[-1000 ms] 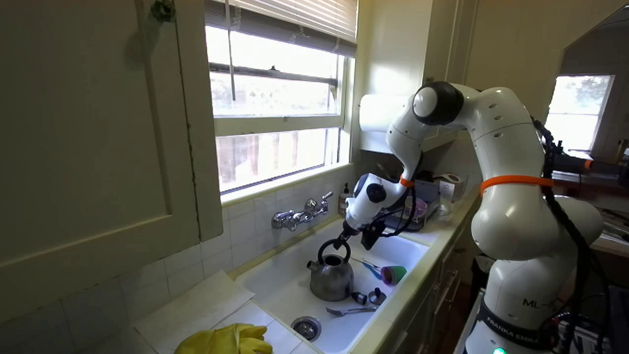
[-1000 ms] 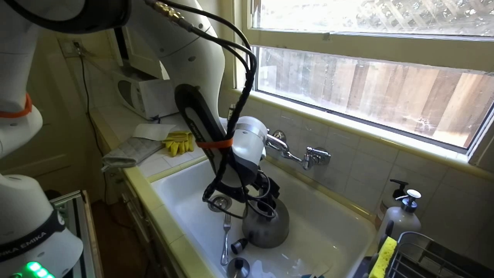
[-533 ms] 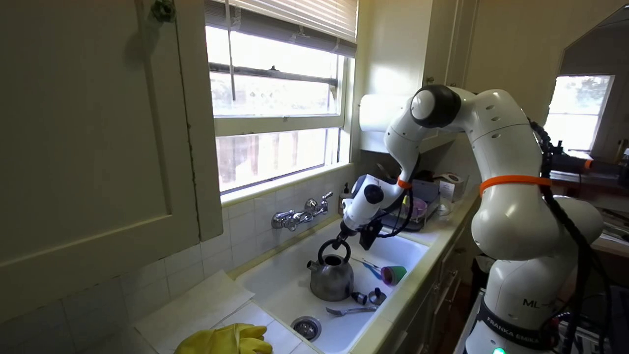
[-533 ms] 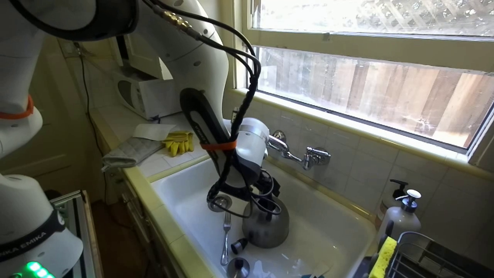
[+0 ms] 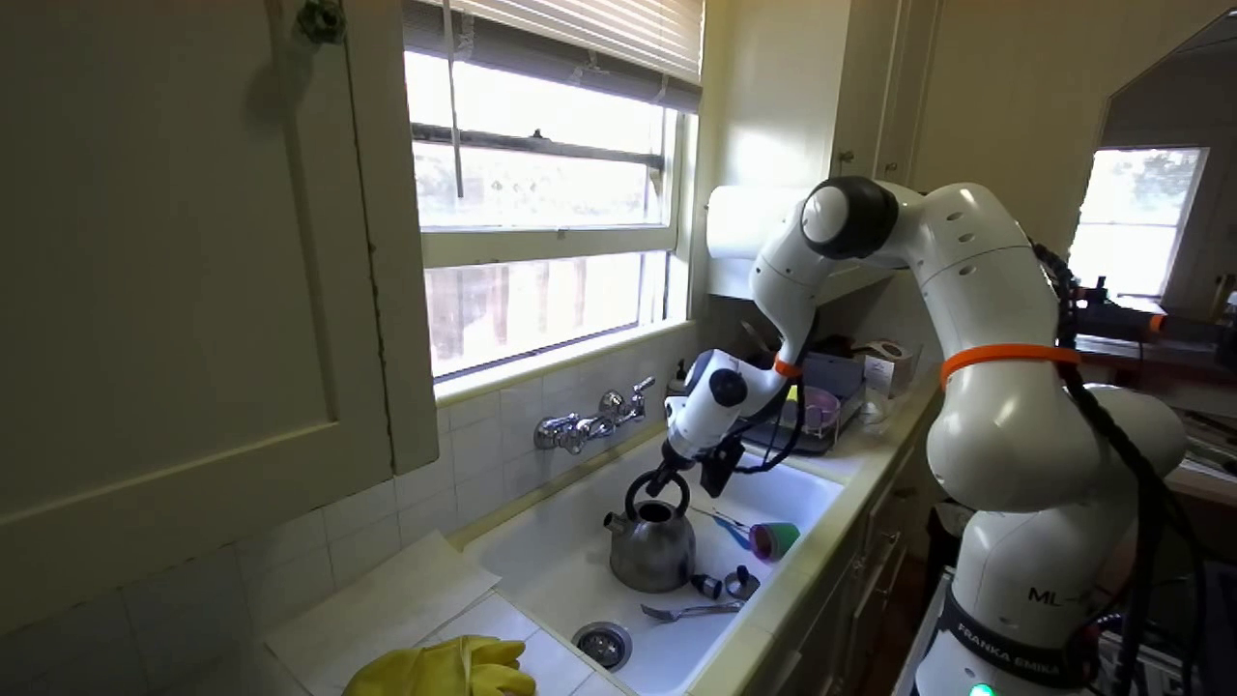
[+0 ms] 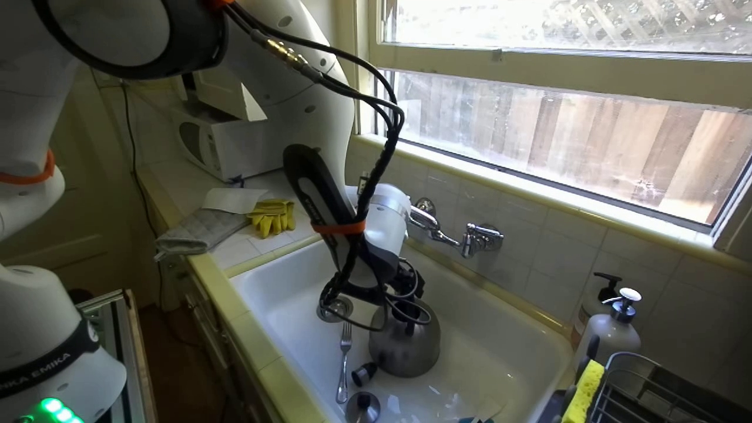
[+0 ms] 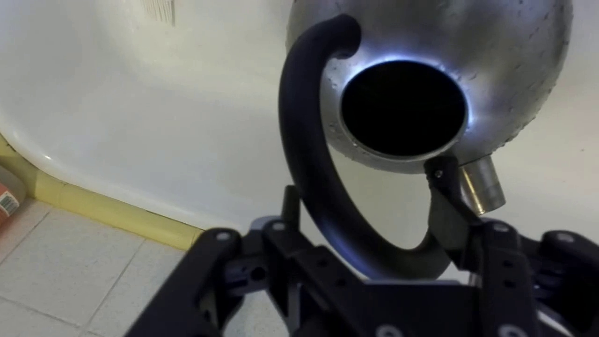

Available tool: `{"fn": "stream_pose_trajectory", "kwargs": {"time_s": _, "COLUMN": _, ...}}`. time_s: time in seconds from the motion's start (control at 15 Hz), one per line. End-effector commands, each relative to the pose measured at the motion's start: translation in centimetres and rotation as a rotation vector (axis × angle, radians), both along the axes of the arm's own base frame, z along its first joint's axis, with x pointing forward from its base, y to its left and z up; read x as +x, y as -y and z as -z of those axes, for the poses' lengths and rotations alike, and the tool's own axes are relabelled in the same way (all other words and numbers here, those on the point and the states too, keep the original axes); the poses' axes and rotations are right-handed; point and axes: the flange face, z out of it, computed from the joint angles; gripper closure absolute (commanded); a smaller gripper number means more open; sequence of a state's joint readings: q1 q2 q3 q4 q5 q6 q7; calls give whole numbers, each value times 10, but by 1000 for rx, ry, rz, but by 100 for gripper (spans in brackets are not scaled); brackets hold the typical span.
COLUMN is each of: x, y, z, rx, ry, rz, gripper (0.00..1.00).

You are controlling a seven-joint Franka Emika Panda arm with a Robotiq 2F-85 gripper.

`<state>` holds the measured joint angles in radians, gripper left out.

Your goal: Remove the lid from the silver kettle then place the kettle on the dishrack.

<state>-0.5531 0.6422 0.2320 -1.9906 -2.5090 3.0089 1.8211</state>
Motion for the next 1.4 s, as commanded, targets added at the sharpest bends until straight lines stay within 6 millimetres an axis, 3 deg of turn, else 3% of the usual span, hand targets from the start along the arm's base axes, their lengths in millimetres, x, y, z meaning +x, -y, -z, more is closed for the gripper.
{"fn": "stream_pose_trajectory", "kwargs": {"time_s": 0.0, "x": 4, "y": 3, "z": 9, "rx": -3, "ry": -9, "rz": -12, "gripper": 60}}
{"fn": "stream_pose_trajectory", "kwargs": {"time_s": 0.27, "x": 3, "y": 10, "z": 9, "rx": -3, "ry": -12, "rz": -2, "gripper": 90}}
{"fn": "stream_pose_trajectory", "kwargs": {"time_s": 0.4, "x": 2, "y": 12, "z": 11, "rx": 3, "ry": -21, "rz": 5, "gripper": 99}}
{"fn": "stream_pose_trajectory", "kwargs": {"time_s": 0.8, "x": -5, "y": 27, "z": 6, "rx": 40, "ry": -47, "rz": 65, "gripper": 100}}
{"fn": "stream_pose_trajectory", "kwargs": {"time_s": 1.33, "x": -14, "y": 39, "z": -15, "rx": 86, "ry": -45, "rz": 231, "gripper": 100}}
